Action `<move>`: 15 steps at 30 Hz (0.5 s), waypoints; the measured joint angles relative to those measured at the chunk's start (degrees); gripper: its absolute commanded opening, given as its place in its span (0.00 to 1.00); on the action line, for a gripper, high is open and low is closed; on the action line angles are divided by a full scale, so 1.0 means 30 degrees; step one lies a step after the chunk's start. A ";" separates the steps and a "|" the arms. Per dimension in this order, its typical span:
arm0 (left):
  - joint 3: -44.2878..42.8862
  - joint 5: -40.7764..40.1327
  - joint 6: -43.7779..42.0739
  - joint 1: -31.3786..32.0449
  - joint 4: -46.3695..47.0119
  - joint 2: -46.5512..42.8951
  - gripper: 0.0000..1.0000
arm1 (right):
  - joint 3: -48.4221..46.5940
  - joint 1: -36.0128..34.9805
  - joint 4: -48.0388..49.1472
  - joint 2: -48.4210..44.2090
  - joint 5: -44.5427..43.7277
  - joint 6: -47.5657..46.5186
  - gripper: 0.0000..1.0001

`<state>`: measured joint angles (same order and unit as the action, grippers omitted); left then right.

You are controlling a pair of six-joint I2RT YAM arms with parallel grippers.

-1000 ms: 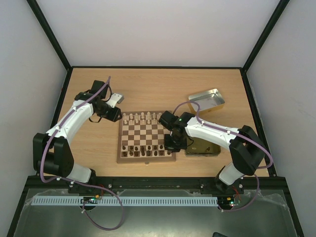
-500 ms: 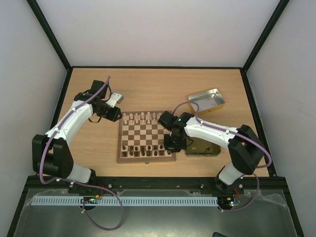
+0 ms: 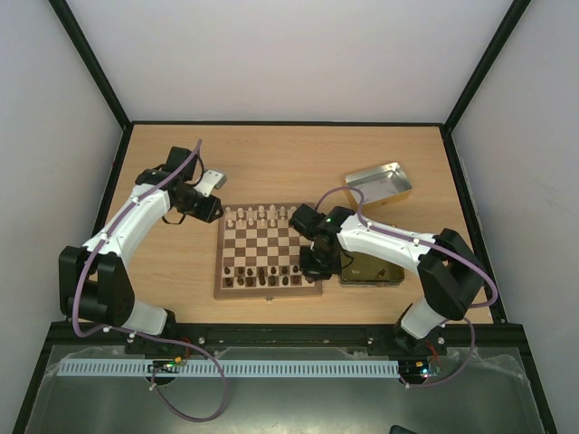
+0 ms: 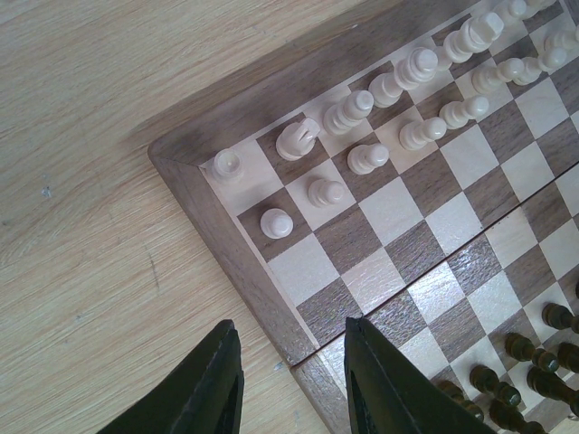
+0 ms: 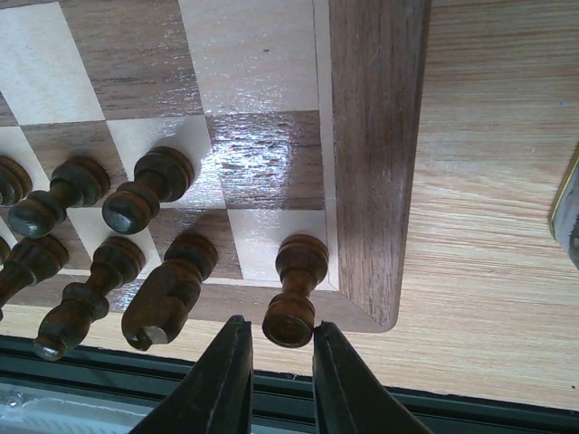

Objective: Set up the chess pieces on the board
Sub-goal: Place the chess piece on the chessboard.

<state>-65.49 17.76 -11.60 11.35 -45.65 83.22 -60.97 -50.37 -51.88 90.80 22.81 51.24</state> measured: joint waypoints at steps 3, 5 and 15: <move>0.0000 0.0000 0.0000 0.0000 0.0000 0.0000 0.33 | 0.0000 -0.0007 0.0000 0.0000 0.0066 -0.0022 0.18; 0.0000 0.0000 0.0000 0.0000 0.0000 0.0000 0.33 | 0.0000 -0.0007 0.0007 0.0000 0.0124 -0.0022 0.18; 0.0000 -0.0015 0.0000 0.0000 0.0007 0.0000 0.33 | -0.0022 -0.0007 0.0197 0.0000 0.0131 0.0000 0.37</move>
<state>-65.49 17.72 -11.60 11.35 -45.63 83.22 -61.04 -50.39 -51.29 90.80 23.20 51.24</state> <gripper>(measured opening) 0.327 0.371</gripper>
